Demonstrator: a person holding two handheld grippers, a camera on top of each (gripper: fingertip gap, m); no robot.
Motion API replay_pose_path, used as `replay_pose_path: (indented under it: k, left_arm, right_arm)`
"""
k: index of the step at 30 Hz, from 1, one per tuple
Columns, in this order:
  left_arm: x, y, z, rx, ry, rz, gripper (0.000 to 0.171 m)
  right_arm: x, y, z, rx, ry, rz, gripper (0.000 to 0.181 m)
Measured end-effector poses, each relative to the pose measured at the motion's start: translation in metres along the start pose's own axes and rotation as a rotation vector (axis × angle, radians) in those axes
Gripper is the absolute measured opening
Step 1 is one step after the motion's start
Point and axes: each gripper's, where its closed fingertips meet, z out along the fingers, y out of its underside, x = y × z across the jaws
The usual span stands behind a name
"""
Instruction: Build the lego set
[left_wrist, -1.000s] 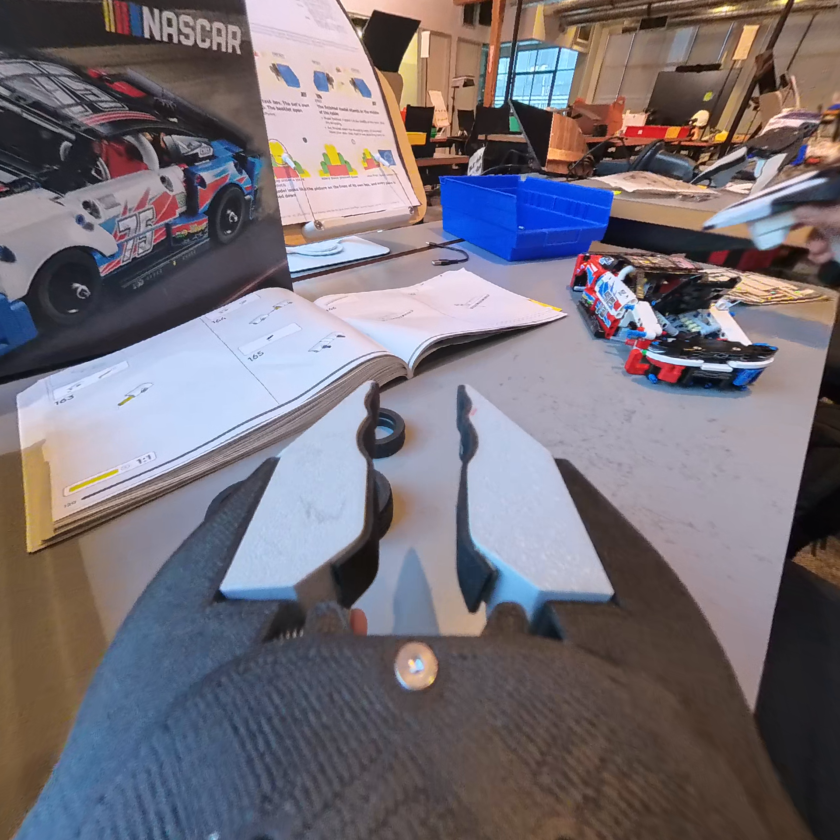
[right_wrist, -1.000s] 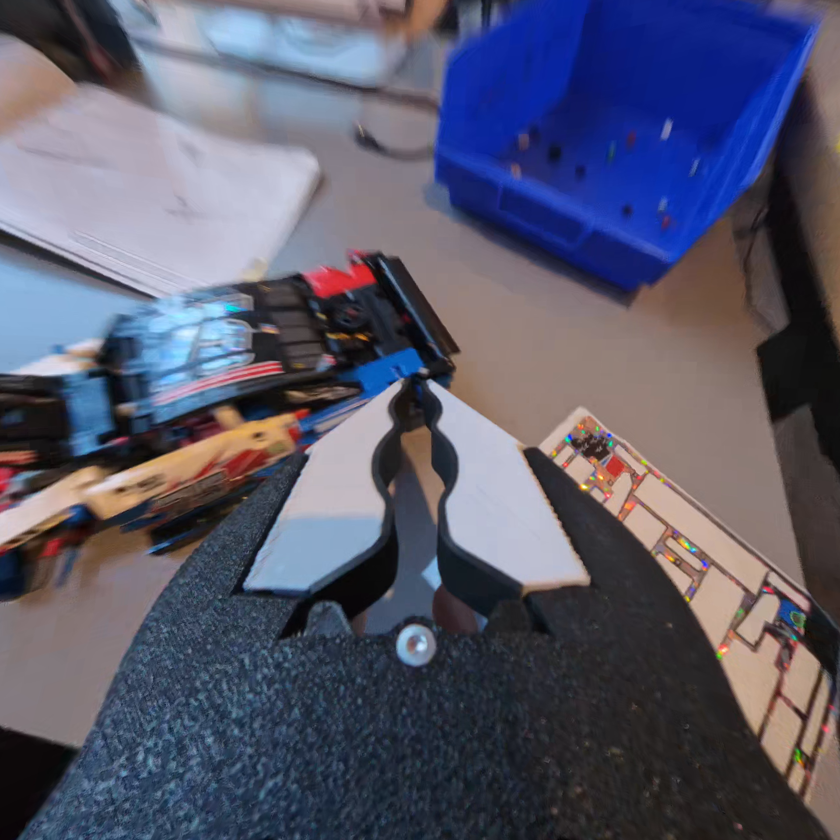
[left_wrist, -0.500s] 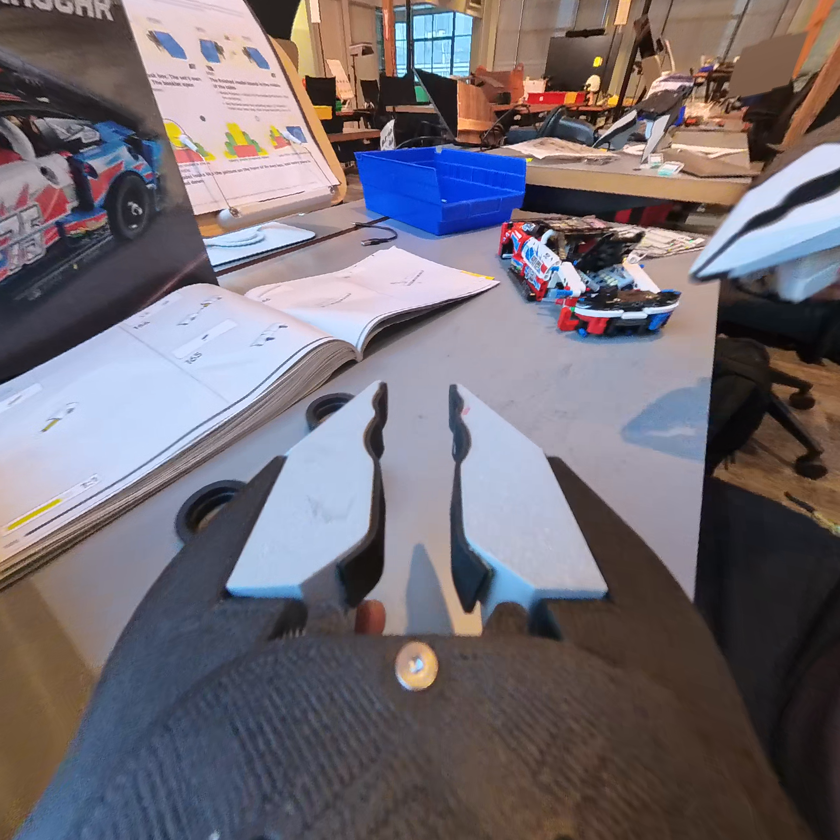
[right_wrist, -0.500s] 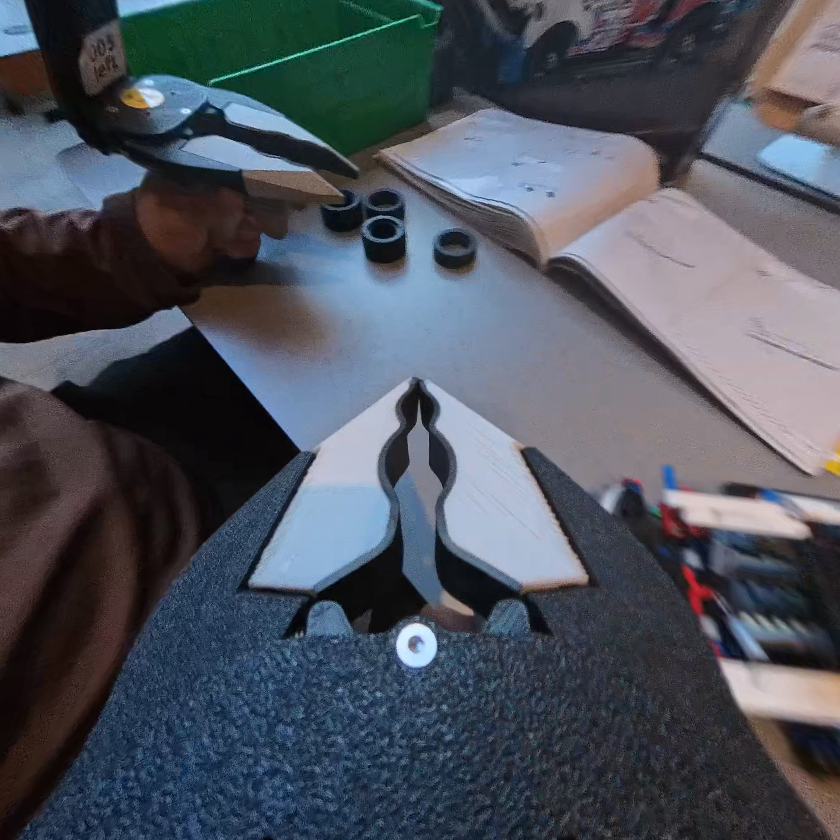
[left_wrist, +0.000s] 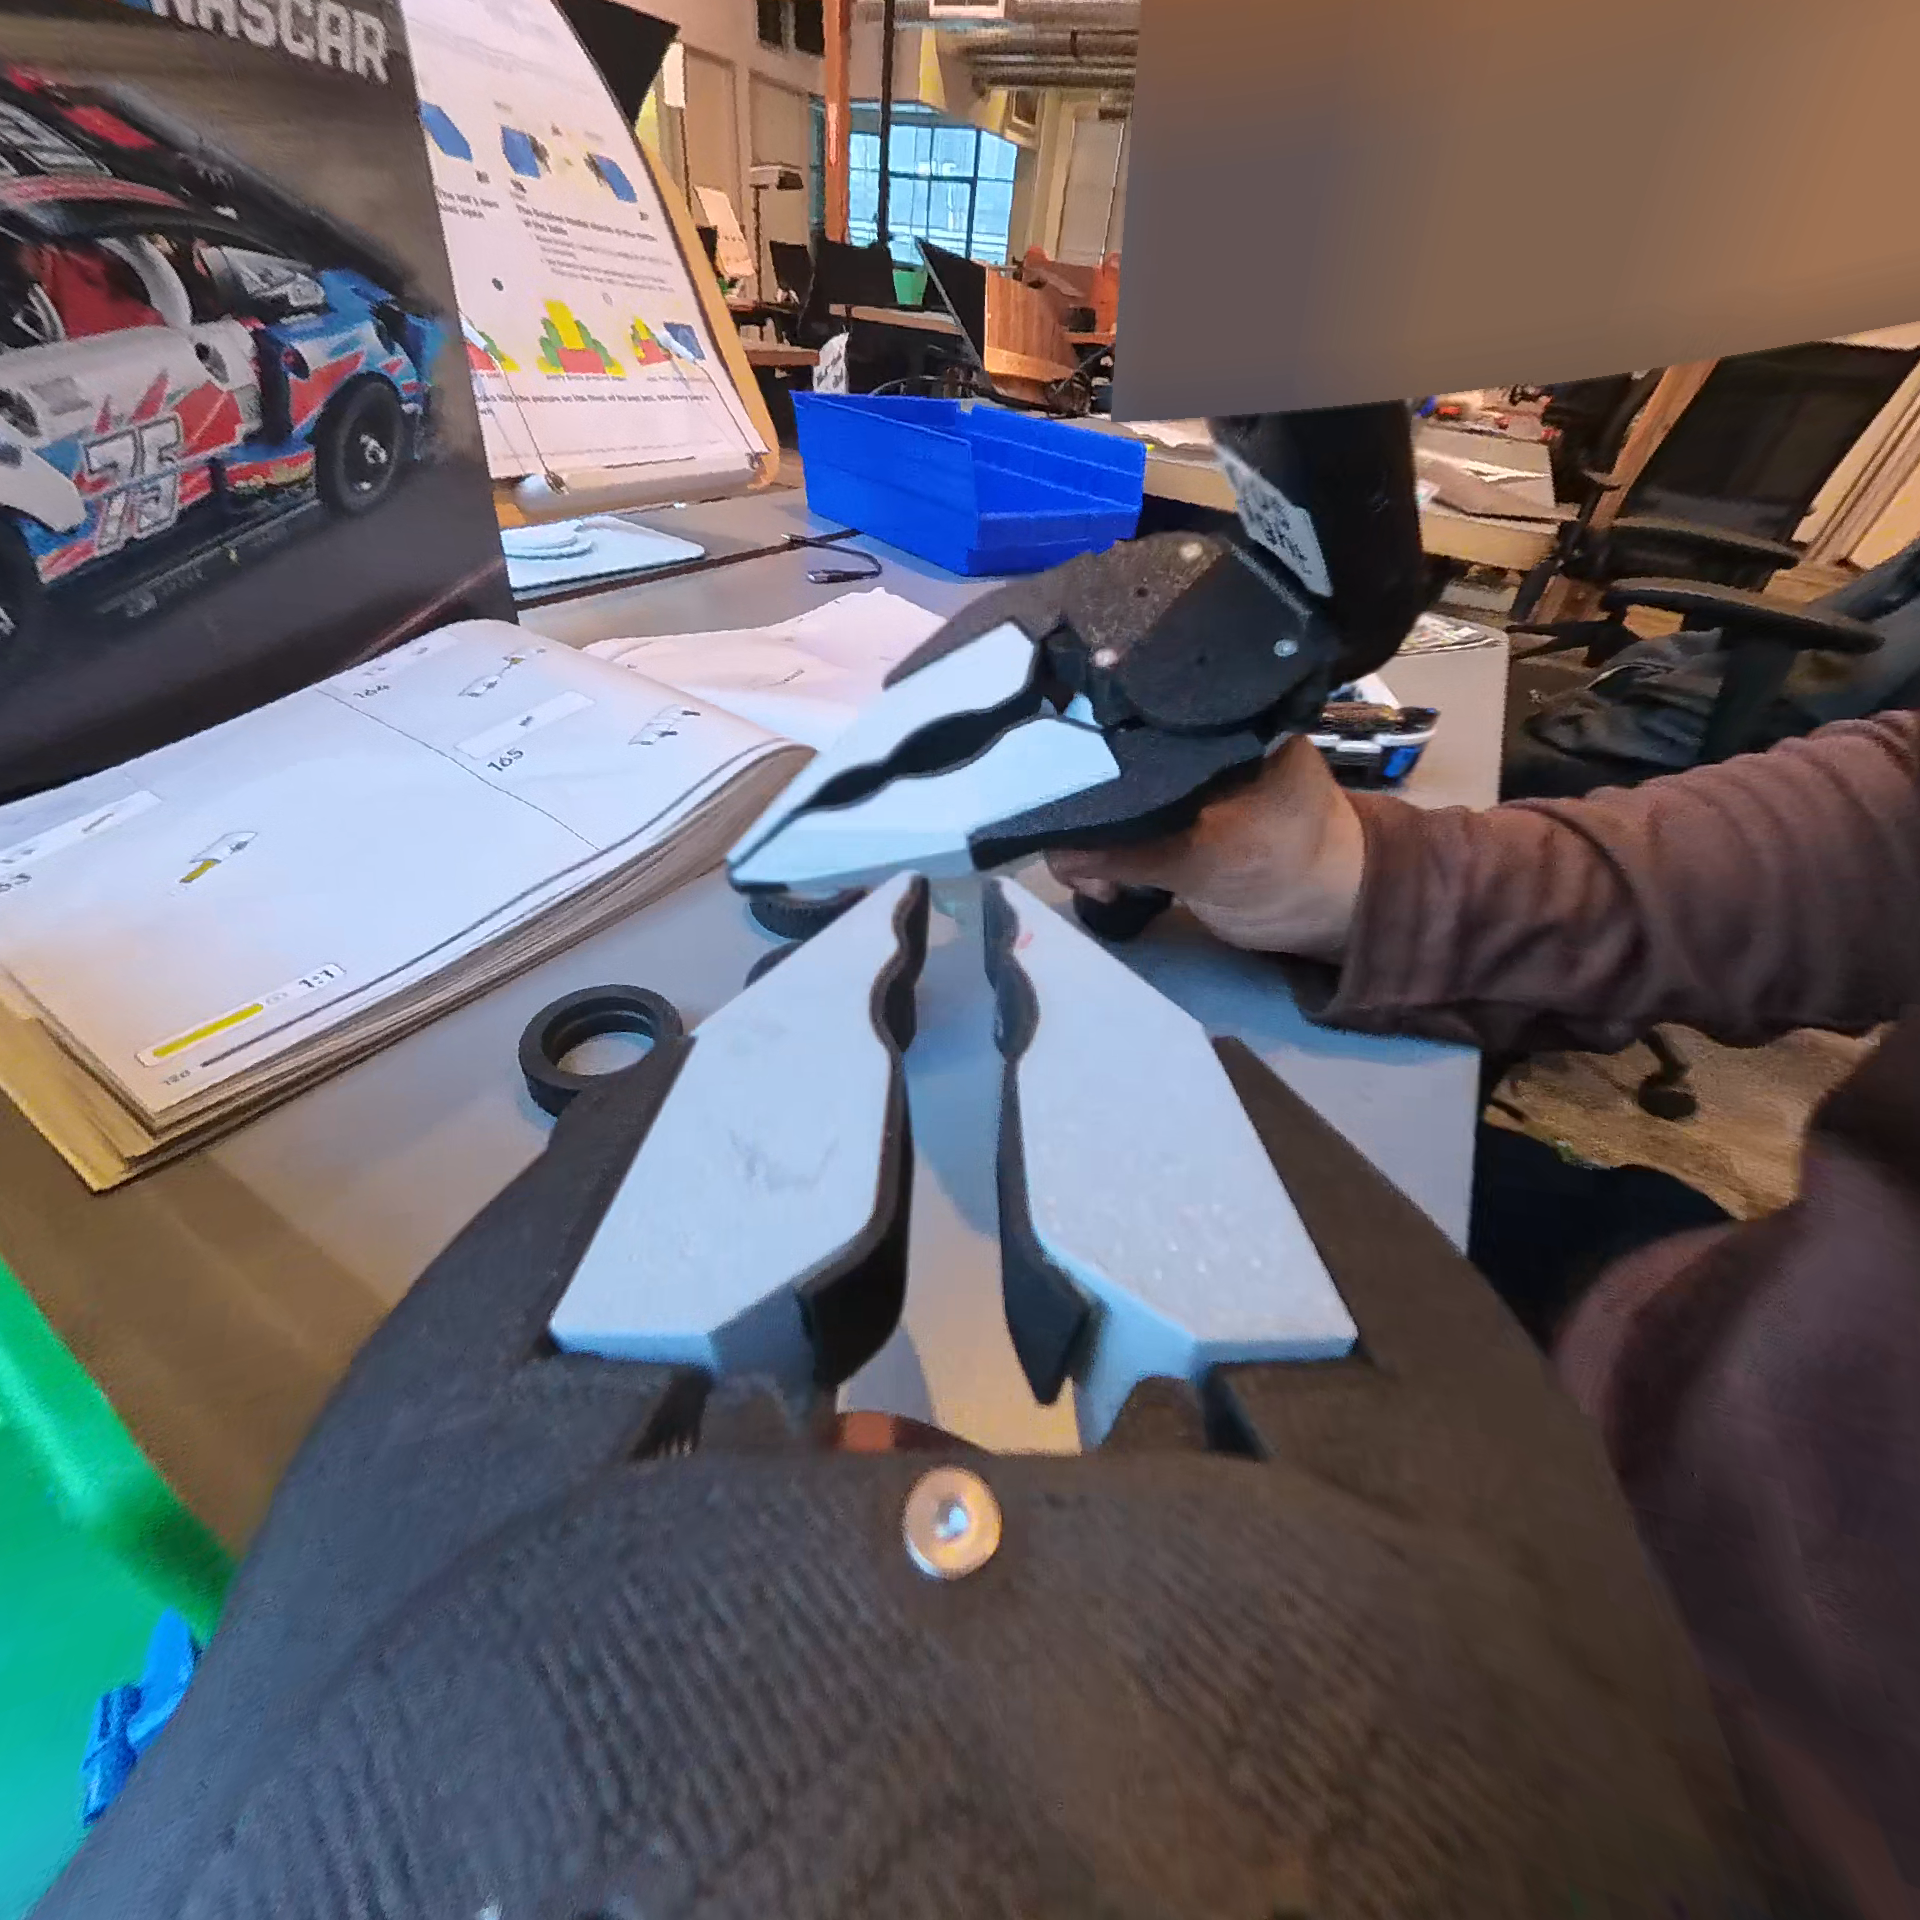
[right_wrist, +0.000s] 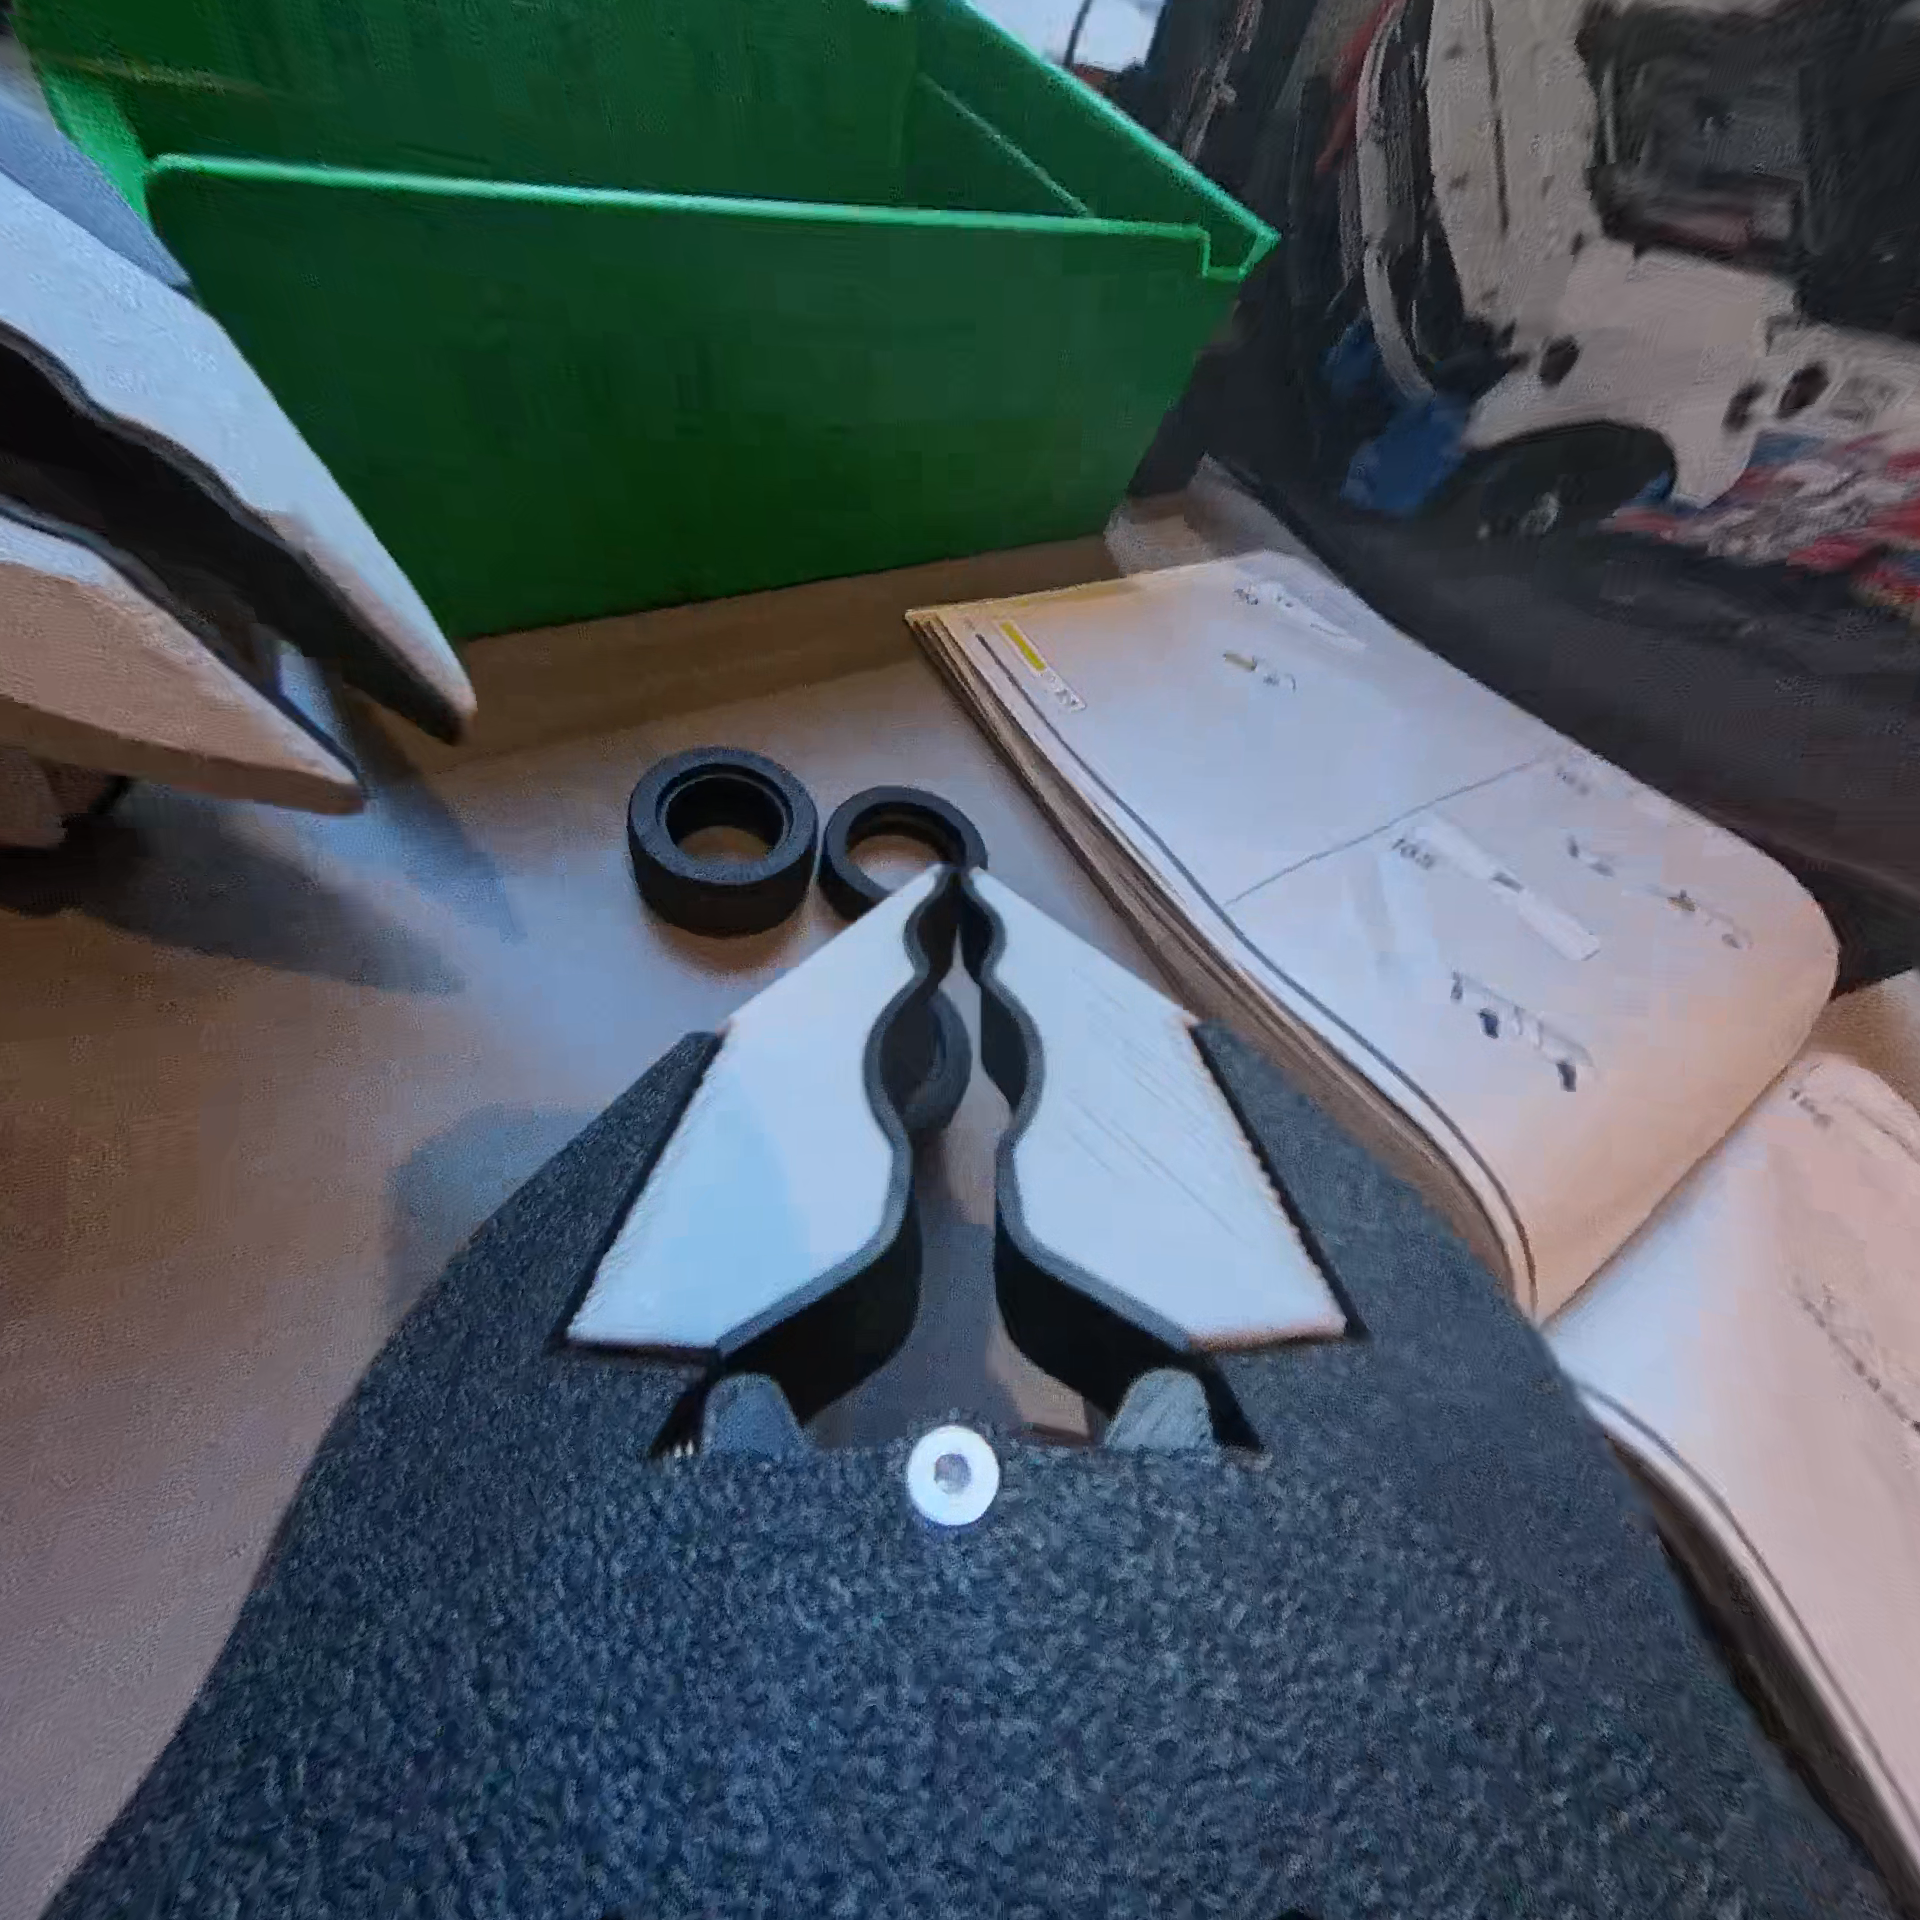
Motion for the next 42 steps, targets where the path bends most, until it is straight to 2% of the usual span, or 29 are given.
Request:
replay_pose_path:
  k: [2, 4, 9, 13, 20, 32, 42]
  left_arm:
    - [0.003, 0.003, 0.004, -0.025, 0.03, -0.009, 0.009]
    - [0.008, 0.005, 0.006, -0.036, 0.056, -0.007, 0.009]
    - [0.011, 0.004, 0.005, -0.026, 0.077, -0.006, 0.002]
    - [0.011, 0.005, 0.006, -0.04, 0.107, -0.047, 0.005]
    - [0.019, 0.007, 0.007, -0.051, 0.112, 0.026, 0.007]
    - [0.001, 0.0, 0.002, 0.001, -0.002, -0.01, 0.012]
    - [-0.001, 0.003, 0.001, -0.023, -0.095, 0.098, 0.01]
  right_arm:
    - [0.0, -0.009, 0.002, 0.055, 0.007, -0.05, 0.0]
    - [-0.004, -0.009, 0.005, 0.049, -0.019, -0.054, 0.0]
    - [0.001, -0.011, 0.006, 0.076, -0.04, -0.009, 0.0]
    - [0.01, -0.01, 0.007, 0.079, -0.04, 0.044, 0.0]
    - [0.013, -0.009, 0.009, 0.07, -0.06, 0.077, 0.004]
    - [0.017, -0.009, -0.005, 0.094, -0.03, 0.119, 0.0]
    - [0.024, -0.009, -0.014, 0.119, -0.003, 0.149, 0.003]
